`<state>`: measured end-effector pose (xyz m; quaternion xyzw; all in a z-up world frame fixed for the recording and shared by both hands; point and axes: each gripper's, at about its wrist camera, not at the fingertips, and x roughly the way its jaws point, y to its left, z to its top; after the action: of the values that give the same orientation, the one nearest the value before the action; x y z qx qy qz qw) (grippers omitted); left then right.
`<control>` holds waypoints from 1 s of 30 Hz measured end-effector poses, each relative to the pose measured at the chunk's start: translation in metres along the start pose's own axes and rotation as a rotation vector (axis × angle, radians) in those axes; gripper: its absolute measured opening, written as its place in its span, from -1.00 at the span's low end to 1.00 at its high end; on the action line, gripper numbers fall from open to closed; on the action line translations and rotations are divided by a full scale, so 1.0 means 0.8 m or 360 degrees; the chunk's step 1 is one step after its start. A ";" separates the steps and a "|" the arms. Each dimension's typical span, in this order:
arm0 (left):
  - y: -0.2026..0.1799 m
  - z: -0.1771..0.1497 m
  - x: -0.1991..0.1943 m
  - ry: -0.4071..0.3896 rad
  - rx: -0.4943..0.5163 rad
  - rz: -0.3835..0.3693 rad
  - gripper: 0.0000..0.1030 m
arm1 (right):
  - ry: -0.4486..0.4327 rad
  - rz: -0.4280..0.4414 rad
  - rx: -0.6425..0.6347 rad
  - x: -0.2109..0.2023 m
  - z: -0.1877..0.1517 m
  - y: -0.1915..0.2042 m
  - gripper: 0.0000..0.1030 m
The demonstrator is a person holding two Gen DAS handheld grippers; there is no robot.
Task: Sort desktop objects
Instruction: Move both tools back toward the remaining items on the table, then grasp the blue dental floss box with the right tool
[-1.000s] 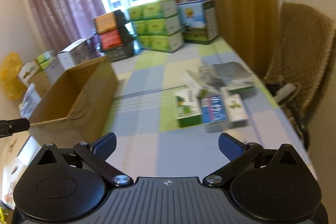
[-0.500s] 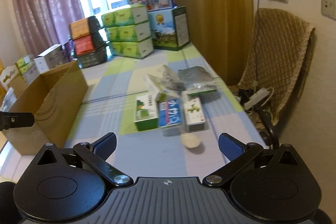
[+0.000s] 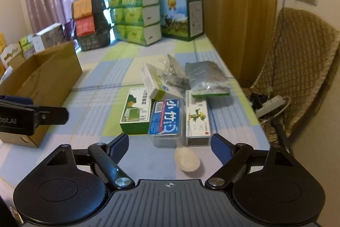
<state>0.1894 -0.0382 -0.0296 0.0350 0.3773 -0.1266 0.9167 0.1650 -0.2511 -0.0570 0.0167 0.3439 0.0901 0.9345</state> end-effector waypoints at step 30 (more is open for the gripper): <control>0.021 0.013 0.112 0.0108 0.0022 -0.0044 0.95 | 0.0099 0.0116 -0.0214 0.119 0.004 0.030 0.04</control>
<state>0.2618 -0.0419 -0.0857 0.0404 0.4079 -0.1406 0.9012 0.2340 -0.2099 -0.1133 -0.0362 0.3651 0.1474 0.9185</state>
